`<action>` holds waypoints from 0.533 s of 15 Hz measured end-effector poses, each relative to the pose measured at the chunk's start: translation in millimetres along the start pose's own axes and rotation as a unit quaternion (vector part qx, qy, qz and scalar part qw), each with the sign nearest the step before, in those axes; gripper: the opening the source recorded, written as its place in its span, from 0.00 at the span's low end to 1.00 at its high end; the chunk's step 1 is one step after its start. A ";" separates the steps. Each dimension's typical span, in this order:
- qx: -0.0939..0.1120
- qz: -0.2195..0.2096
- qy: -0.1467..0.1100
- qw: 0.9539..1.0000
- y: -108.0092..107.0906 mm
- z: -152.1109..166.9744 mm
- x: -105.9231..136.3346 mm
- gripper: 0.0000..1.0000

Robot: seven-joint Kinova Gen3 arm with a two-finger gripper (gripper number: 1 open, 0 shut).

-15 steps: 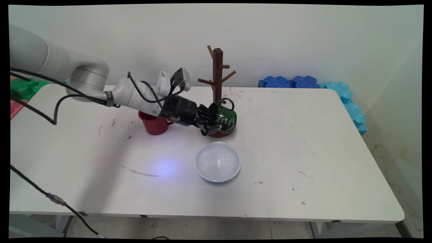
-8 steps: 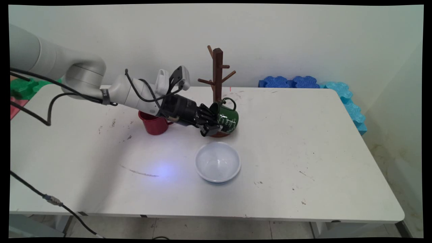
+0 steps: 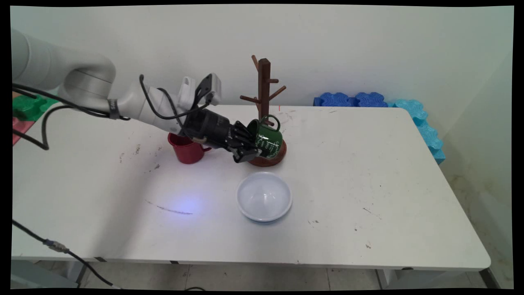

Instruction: Place the picked object on the table

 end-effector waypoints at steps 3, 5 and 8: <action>0.001 0.021 -0.011 1.000 -1.5 -15.5 1.9 0.00; 0.002 0.038 -0.021 0.999 -2.1 -26.5 2.8 0.00; 0.003 0.061 -0.035 0.998 -2.9 -39.5 3.6 0.00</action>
